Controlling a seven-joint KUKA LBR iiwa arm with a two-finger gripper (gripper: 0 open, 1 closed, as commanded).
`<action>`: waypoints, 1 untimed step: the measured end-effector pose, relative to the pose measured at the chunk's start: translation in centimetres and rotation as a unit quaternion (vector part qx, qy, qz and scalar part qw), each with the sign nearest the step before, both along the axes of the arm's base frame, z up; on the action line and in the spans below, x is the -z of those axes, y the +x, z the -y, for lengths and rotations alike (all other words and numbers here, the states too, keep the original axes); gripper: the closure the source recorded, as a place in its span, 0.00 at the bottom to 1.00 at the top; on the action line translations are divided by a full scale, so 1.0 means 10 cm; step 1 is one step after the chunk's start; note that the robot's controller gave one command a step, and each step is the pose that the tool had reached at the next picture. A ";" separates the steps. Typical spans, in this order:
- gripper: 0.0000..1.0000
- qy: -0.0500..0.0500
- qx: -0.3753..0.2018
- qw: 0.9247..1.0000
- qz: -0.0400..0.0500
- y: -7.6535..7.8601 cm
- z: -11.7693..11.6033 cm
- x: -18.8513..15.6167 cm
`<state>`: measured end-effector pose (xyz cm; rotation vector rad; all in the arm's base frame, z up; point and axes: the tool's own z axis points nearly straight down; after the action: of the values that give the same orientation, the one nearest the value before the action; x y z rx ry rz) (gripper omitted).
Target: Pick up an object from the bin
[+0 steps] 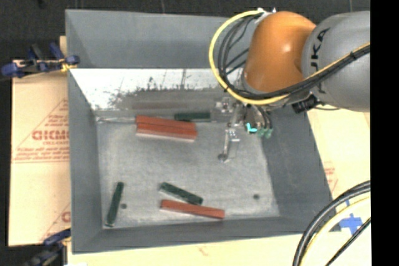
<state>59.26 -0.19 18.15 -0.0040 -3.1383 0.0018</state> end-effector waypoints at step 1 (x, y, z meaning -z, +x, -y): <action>0.00 0.000 0.000 1.000 0.004 0.02 0.00 -0.04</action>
Offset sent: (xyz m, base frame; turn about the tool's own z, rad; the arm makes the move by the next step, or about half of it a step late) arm 0.0616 0.0558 -0.1115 -0.0542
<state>59.44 -0.19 18.59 -0.0042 -3.1462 0.0017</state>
